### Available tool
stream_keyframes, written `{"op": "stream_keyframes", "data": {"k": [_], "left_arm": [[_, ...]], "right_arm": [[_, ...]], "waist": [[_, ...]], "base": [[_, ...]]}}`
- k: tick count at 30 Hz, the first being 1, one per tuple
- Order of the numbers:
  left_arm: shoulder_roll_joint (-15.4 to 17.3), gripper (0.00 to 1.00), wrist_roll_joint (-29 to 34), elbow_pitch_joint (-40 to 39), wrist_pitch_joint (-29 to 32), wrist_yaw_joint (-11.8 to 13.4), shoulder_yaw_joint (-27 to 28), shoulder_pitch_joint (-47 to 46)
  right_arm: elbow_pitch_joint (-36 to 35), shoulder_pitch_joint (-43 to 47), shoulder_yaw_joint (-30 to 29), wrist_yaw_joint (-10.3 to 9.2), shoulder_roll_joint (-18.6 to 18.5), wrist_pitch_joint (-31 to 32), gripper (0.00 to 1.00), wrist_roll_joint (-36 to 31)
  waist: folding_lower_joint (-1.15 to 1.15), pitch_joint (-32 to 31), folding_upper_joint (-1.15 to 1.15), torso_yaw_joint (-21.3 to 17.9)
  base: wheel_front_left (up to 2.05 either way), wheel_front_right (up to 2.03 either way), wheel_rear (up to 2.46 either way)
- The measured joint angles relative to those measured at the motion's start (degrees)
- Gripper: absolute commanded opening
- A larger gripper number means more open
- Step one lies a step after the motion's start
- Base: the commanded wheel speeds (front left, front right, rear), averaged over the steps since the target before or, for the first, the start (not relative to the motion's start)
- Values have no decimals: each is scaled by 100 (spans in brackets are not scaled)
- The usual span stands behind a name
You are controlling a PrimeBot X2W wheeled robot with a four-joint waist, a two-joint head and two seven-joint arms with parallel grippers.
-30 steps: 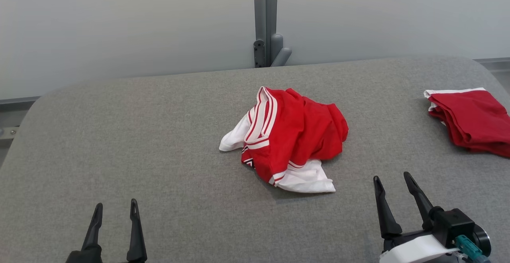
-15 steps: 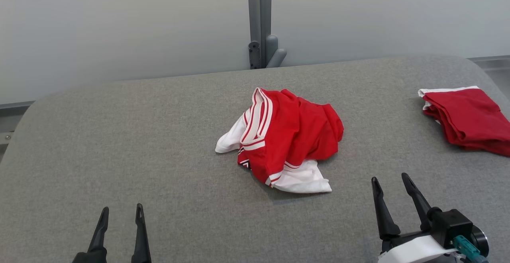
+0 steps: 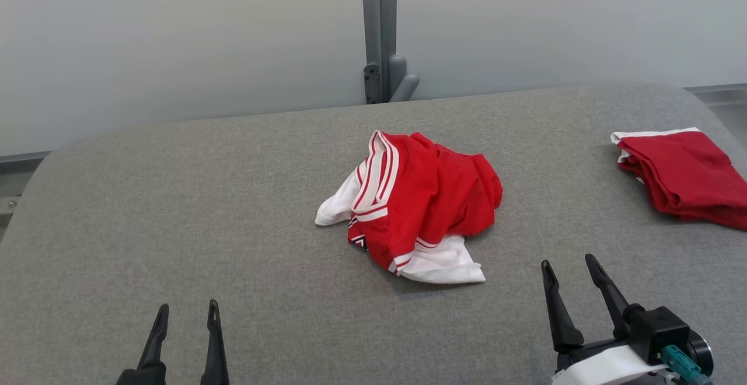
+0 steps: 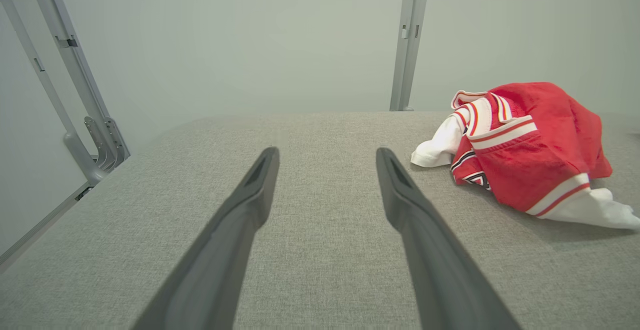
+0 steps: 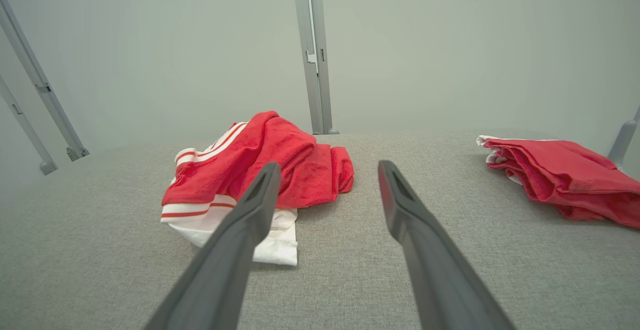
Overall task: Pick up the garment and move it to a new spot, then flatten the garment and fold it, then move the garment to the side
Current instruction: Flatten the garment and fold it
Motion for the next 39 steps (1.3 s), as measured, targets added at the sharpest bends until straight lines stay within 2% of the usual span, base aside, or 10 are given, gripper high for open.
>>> {"op": "stream_keyframes", "data": {"k": [17,22,26,30,34,39], "left_arm": [[0,100,-27,103,0,86,-22,-16],[0,100,-158,223,0,-23,-118,-85],[0,100,-467,448,0,-214,-424,-243],[-1,100,-942,777,1,-417,-1010,-524],[-9,100,-1548,1087,0,-464,-1560,-924],[-14,100,-1982,1452,80,-460,-2171,-1571]], "right_arm": [[-4,-12,24,0,0,0,100,41],[-24,-57,10,0,-1,0,100,55],[-34,-92,41,0,0,0,100,55],[-52,-181,100,0,-1,1,100,60],[-85,-246,159,0,0,1,100,63],[-209,-373,154,0,-1,1,100,96]], "waist": [[0,134,0,-47],[0,222,0,-126],[0,300,0,-208],[0,372,0,-337],[0,448,0,-517],[0,663,0,-710]], "base": [[0,0,0],[0,0,0],[0,0,0],[0,0,0],[0,0,0],[0,0,0]]}}
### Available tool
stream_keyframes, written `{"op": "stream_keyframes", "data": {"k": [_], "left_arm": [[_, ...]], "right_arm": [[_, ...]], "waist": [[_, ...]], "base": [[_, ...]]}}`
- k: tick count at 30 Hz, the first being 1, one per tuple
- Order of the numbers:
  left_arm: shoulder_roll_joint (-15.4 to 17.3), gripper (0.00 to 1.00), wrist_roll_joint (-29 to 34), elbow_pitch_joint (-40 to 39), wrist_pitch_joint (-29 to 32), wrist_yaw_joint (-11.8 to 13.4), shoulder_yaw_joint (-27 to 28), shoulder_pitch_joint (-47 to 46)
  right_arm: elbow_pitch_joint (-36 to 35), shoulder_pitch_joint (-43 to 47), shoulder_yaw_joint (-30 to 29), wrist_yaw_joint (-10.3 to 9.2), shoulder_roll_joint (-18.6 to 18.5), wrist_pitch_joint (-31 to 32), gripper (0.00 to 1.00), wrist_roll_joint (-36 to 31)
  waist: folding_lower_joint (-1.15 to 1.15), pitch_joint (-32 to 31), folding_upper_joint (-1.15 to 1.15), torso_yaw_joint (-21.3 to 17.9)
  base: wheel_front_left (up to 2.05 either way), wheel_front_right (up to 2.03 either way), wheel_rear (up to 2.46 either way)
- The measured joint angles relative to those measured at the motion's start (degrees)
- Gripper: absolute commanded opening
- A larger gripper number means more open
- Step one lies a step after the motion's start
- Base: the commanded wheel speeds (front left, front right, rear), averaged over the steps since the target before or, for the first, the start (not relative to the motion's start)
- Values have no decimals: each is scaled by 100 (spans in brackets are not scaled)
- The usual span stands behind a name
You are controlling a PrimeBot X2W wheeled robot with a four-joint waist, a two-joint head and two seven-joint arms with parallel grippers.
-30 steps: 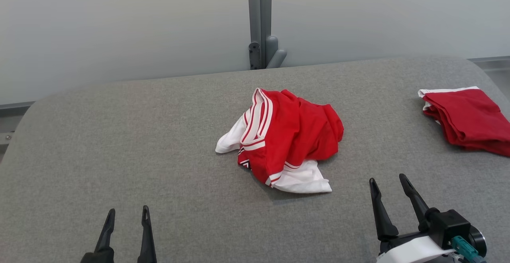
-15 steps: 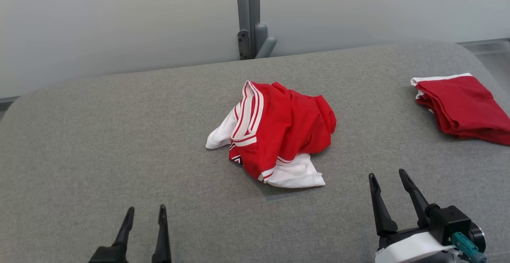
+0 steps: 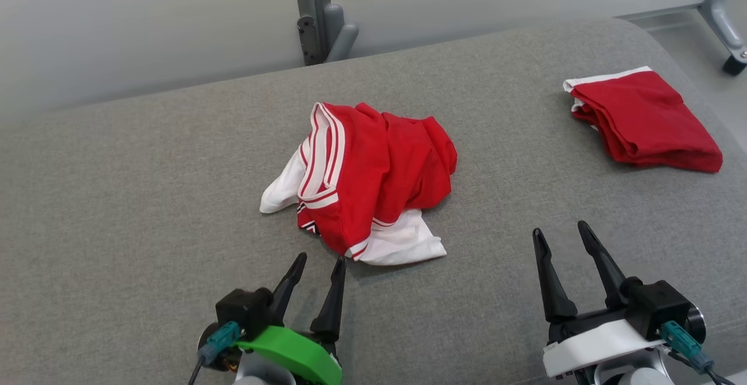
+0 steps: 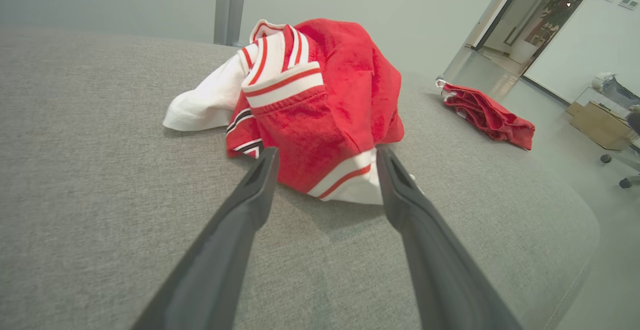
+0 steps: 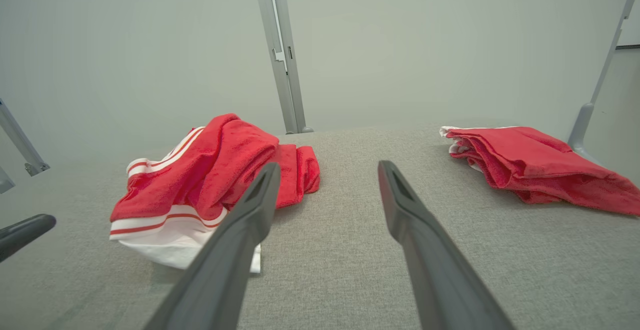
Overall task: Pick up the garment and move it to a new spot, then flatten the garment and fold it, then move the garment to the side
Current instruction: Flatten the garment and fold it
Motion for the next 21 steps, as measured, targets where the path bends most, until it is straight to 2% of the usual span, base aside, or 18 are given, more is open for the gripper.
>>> {"op": "stream_keyframes", "data": {"k": [5,13,14,21], "left_arm": [[-2,100,-345,238,267,66,-246,-480],[-3,100,-533,502,653,179,-288,-877],[-1,0,-553,505,657,179,-281,-898],[11,0,-657,458,789,178,-277,-940]], "right_arm": [[-54,-56,-9,0,-3,0,100,43],[-133,-262,60,0,-2,0,100,157],[-137,-269,55,0,-2,0,100,159],[-103,-270,40,0,-2,0,100,211]], "waist": [[0,272,0,-149],[0,727,0,-431],[0,760,0,-464],[0,811,0,-624]], "base": [[0,0,0],[0,0,0],[0,0,0],[0,0,0]]}}
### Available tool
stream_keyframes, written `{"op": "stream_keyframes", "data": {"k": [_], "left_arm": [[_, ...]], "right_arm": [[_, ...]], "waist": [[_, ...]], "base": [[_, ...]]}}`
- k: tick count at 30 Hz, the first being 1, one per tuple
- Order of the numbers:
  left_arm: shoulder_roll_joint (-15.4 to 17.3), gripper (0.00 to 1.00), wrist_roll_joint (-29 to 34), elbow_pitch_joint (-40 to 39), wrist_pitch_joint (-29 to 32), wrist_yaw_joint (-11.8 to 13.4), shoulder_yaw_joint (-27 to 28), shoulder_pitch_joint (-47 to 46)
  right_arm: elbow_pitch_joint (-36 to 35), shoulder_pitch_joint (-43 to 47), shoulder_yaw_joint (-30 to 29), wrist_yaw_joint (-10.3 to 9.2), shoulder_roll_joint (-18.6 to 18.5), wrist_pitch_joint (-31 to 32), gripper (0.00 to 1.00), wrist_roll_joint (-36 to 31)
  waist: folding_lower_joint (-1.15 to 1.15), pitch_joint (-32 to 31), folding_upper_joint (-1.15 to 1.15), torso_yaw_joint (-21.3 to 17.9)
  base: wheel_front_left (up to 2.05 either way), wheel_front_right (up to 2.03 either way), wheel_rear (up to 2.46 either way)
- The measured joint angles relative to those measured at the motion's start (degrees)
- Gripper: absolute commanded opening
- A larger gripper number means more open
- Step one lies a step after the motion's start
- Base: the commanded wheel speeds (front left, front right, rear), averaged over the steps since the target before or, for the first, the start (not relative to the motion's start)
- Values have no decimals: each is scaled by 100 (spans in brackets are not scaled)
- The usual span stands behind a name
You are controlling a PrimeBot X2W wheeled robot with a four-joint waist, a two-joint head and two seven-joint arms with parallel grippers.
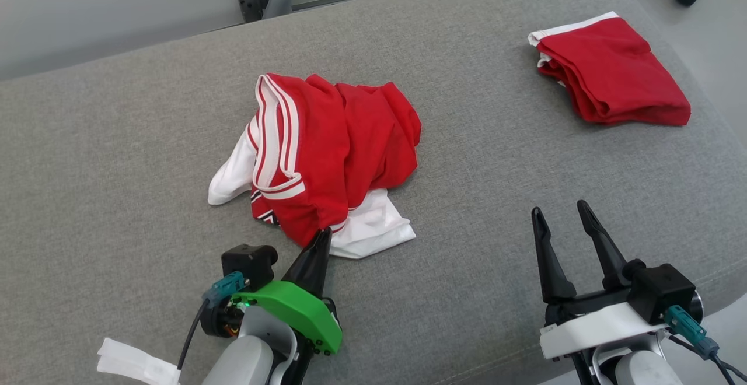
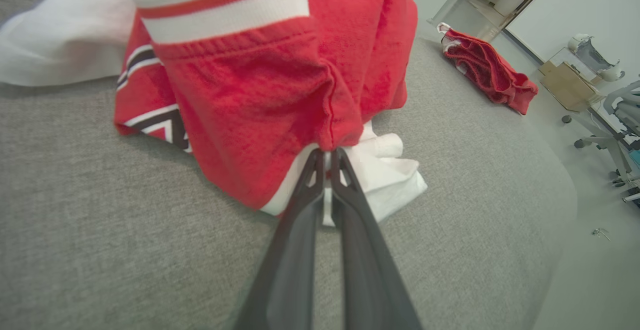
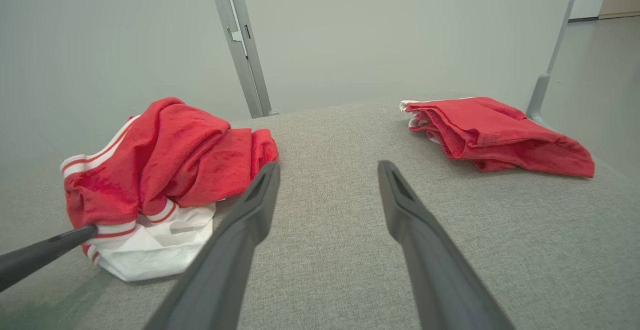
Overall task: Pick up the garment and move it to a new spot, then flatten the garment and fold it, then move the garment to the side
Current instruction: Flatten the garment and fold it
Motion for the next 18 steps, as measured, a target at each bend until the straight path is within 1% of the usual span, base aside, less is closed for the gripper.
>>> {"op": "stream_keyframes", "data": {"k": [3,6,8,11,12,13,16,18], "left_arm": [[9,0,-70,-118,22,-11,3,3],[7,0,-314,-354,88,-103,-5,-1],[4,0,-606,-531,279,-164,-20,-74],[3,0,-965,-826,661,-226,-11,-520],[3,0,-965,-826,661,-226,-11,-520],[-1,0,-1080,-924,809,-233,19,-715],[0,0,-1465,-1091,1319,-229,215,-1352],[0,0,-1755,-1160,1634,-156,396,-1839]], "right_arm": [[8,2,24,0,1,0,100,45],[25,4,53,0,1,0,100,62],[46,5,71,0,0,0,100,94],[77,3,131,0,1,0,100,133],[77,3,131,0,1,0,100,133],[78,0,148,0,2,0,100,167],[80,-9,205,0,1,0,100,246],[81,-10,220,0,2,0,100,294]], "waist": [[0,-88,0,-25],[0,-178,0,-61],[0,-245,0,-91],[0,-329,0,-171],[0,-329,0,-171],[0,-348,0,-212],[0,-399,0,-363],[0,-430,0,-478]], "base": [[0,0,0],[0,0,0],[0,0,0],[0,0,0],[0,0,0],[0,0,0],[0,0,0],[0,0,0]]}}
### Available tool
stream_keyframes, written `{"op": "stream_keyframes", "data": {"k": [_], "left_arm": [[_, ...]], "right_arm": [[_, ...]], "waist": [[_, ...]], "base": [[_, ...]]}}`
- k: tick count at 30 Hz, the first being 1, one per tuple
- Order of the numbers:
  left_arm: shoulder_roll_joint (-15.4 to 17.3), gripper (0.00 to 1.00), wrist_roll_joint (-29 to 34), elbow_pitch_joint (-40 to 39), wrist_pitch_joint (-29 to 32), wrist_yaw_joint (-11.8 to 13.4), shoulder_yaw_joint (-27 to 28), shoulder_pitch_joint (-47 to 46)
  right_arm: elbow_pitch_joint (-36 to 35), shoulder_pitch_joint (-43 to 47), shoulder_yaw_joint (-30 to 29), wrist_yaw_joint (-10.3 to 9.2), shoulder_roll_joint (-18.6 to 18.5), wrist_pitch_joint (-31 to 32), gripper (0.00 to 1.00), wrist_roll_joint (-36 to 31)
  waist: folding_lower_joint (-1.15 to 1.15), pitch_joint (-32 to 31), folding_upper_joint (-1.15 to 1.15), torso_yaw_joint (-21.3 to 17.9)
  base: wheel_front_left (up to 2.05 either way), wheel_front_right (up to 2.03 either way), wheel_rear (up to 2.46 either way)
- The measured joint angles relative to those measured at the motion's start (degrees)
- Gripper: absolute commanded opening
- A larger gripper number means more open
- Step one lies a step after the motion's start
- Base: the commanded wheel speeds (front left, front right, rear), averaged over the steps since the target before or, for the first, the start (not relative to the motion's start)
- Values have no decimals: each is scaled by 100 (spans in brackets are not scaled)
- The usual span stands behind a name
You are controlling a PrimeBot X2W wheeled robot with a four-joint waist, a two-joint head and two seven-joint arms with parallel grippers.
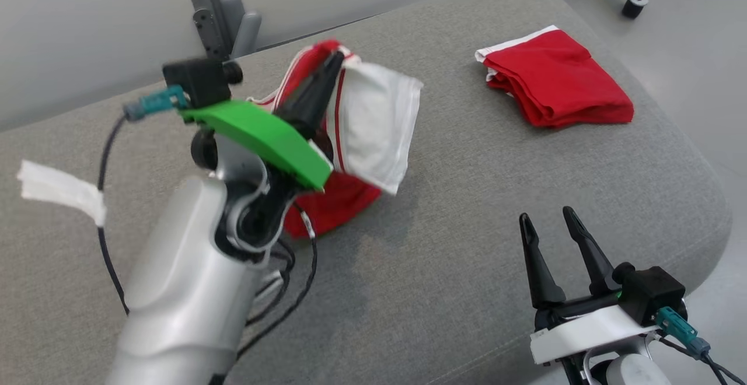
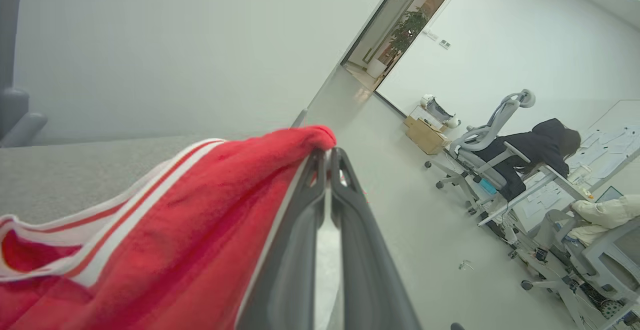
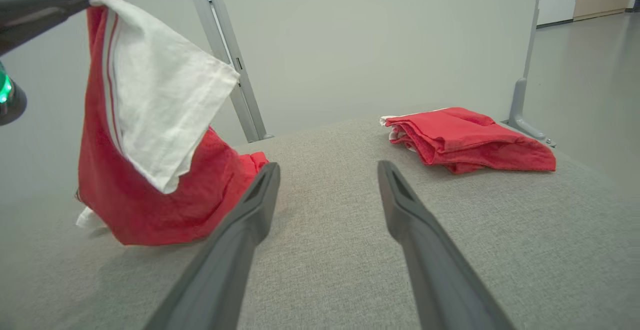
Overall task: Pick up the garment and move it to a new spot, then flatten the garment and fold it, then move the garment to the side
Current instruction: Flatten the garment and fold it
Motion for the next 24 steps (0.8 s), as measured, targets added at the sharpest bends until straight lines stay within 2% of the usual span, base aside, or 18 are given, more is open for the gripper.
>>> {"op": "stream_keyframes", "data": {"k": [4,6,12,15,19,24], "left_arm": [[1,0,-522,-47,477,238,271,-1006],[3,0,-681,12,528,410,367,-1537],[-3,0,-749,433,245,650,504,-3152],[19,0,-740,682,176,669,560,-3503],[264,0,-946,732,378,526,595,-2945],[956,0,-1326,283,728,446,762,-860]], "right_arm": [[55,47,-1,0,-2,0,100,52],[88,135,-5,0,-1,0,100,65],[125,274,-27,0,-1,0,100,65],[138,332,-73,0,0,0,100,47],[102,369,-211,-1,-7,0,100,47],[8,385,-358,-1,-5,0,100,46]], "waist": [[0,-84,0,-235],[0,-146,0,-351],[0,-396,0,-629],[0,-529,0,-702],[0,-643,0,-688],[0,-631,0,-503]], "base": [[0,0,0],[0,0,0],[0,0,0],[0,0,0],[0,0,0],[0,0,0]]}}
